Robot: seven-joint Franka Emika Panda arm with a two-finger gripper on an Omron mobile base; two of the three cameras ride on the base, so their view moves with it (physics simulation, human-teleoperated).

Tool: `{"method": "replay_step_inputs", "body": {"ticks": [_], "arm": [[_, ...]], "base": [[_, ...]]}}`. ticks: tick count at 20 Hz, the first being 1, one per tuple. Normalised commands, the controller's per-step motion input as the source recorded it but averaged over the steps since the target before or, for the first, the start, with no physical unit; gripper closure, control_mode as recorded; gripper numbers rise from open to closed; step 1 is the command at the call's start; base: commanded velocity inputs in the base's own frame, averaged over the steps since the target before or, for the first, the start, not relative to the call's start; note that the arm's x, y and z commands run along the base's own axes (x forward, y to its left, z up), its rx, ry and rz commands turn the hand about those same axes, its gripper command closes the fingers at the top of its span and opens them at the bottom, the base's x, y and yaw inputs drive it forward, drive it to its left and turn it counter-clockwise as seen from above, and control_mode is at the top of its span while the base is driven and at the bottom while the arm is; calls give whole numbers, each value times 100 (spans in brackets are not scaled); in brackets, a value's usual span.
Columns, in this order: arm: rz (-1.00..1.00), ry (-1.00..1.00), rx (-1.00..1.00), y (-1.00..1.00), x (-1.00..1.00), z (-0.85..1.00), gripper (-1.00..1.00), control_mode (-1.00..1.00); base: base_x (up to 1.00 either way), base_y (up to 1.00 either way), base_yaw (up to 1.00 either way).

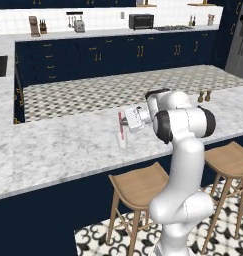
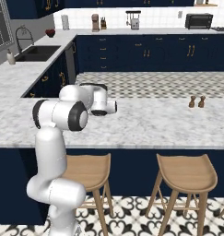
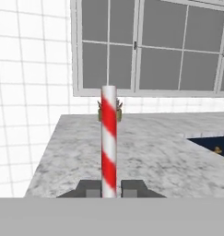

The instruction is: Take a straw from the drawer in front and place it inside the glass cup on the dining counter.

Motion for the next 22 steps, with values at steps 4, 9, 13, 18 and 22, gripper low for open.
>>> {"method": "replay_step_inputs", "body": {"ticks": [4, 9, 13, 18, 22], "arm": [[0, 0, 2, 0, -46, -1, 100, -100], [0, 0, 0, 2, -20, -10, 100, -100], [0, 0, 0, 9, -8, -16, -100, -100], [0, 0, 0, 0, 0, -1, -100, -100], [0, -4, 0, -12, 0, 11, -100, -100]], "base": [[0, 0, 0], [0, 0, 0], [0, 0, 0], [0, 0, 0], [0, 0, 0]]}}
